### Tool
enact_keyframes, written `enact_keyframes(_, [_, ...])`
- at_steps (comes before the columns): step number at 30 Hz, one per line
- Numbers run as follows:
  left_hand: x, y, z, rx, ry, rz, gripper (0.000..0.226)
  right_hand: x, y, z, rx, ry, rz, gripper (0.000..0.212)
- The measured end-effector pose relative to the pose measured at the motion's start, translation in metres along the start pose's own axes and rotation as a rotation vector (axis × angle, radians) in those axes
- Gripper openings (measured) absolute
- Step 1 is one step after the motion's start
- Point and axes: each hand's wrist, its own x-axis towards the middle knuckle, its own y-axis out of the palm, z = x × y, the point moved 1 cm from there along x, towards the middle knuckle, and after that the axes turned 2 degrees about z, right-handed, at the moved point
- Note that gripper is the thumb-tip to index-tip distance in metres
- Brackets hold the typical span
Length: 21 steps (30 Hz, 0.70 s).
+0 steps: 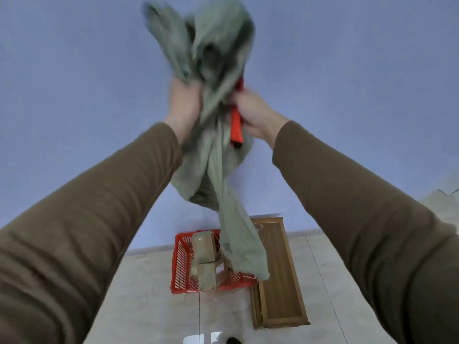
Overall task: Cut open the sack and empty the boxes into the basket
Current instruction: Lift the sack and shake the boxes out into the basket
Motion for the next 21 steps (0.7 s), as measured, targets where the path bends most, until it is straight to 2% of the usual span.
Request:
enact_keyframes(1, [-0.019,0.007,0.021,0.131,-0.076,0.210,0.035,-0.009,-0.001,-0.020,-0.062,0.088,0.047,0.021])
enact_keyframes(2, [-0.031,0.008,0.034,0.172,-0.157,0.296,0.032,-0.016,-0.001,-0.034,-0.067,0.132,0.082,0.021])
enact_keyframes(3, [-0.035,0.007,0.037,0.144,-0.182,0.278,0.030,-0.016,-0.001,-0.040,-0.013,0.120,0.079,0.021])
enact_keyframes(4, [-0.030,0.006,0.034,0.039,-0.139,0.165,0.030,-0.013,-0.001,-0.037,0.069,0.073,0.030,0.020])
enact_keyframes(5, [-0.022,0.003,0.025,-0.062,-0.061,0.058,0.032,-0.008,-0.002,-0.033,0.134,0.016,-0.028,0.020])
enact_keyframes(6, [-0.013,0.005,0.019,-0.094,0.025,0.027,0.034,-0.005,-0.002,-0.031,0.133,-0.027,-0.083,0.020])
enact_keyframes(8, [-0.017,0.015,0.016,-0.004,0.042,0.136,0.035,-0.007,-0.007,-0.041,-0.100,0.016,-0.123,0.017])
enact_keyframes(9, [-0.026,0.022,0.027,0.158,-0.039,0.263,0.033,-0.010,-0.009,-0.051,-0.267,0.105,-0.079,0.015])
enact_keyframes(10, [-0.033,0.025,0.040,0.262,-0.144,0.322,0.031,-0.017,-0.010,-0.057,-0.377,0.167,-0.039,0.017])
enact_keyframes(11, [-0.035,0.023,0.048,0.299,-0.187,0.317,0.028,-0.018,-0.010,-0.056,-0.404,0.163,-0.067,0.024])
enact_keyframes(14, [-0.003,0.004,0.030,0.085,-0.011,-0.037,0.038,0.003,-0.013,-0.031,-0.230,-0.073,-0.258,0.027])
enact_keyframes(16, [0.010,-0.001,0.025,0.168,0.023,0.054,0.042,0.012,-0.015,-0.031,-0.390,-0.028,-0.178,0.021])
enact_keyframes(18, [-0.003,0.002,0.046,0.409,-0.131,0.293,0.041,0.010,-0.028,-0.051,-0.749,0.163,-0.052,0.020])
enact_keyframes(19, [-0.007,0.000,0.060,0.493,-0.193,0.304,0.039,0.011,-0.035,-0.052,-0.815,0.177,-0.084,0.020])
enact_keyframes(20, [-0.006,-0.006,0.065,0.555,-0.224,0.217,0.038,0.014,-0.040,-0.046,-0.728,0.080,-0.182,0.022])
enact_keyframes(21, [0.000,-0.015,0.066,0.521,-0.201,0.041,0.041,0.018,-0.043,-0.037,-0.634,-0.069,-0.308,0.025])
